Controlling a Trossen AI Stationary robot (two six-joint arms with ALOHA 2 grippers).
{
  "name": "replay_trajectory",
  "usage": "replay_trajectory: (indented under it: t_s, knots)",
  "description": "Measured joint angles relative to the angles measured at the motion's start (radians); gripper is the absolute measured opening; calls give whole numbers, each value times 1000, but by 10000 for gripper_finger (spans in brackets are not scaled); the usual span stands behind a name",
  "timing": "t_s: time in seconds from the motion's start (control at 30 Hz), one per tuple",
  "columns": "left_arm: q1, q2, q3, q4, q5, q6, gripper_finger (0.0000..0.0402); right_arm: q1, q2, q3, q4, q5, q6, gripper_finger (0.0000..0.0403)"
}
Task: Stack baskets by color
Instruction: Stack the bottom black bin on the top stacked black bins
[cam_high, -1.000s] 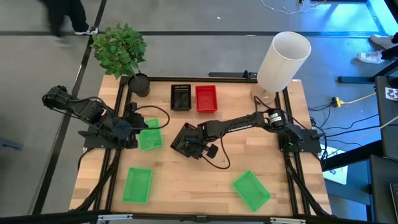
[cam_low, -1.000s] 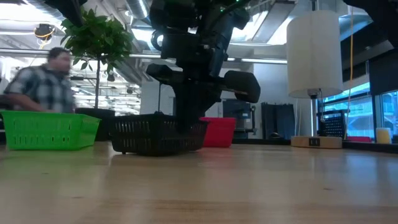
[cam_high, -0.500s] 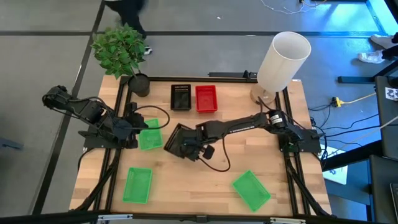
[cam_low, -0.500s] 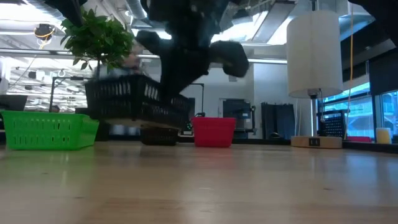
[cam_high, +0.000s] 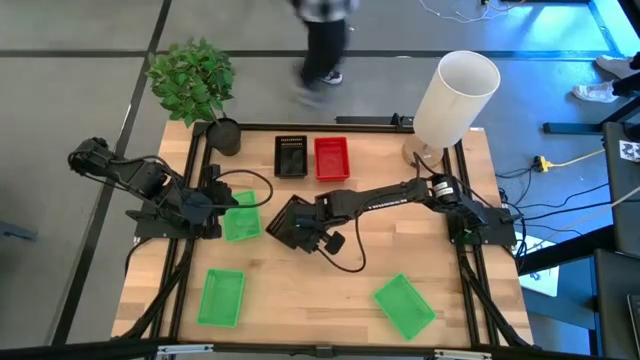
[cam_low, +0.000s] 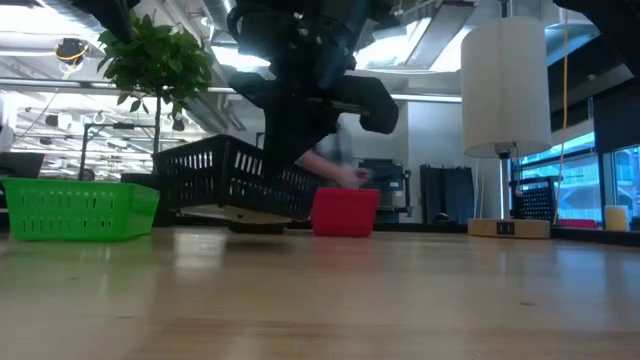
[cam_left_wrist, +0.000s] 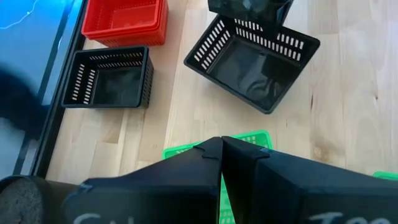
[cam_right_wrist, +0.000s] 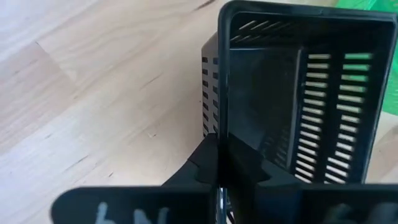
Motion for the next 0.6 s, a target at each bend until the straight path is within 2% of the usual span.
replay_trajectory:
  t_s: [0.33,0.6]
  knots:
    - [0,0,0,0,0,0,0,-28,18,-1,16,0,-1,30]
    - [0,0,0,0,0,0,0,-29,18,-1,37,-1,-1,87]
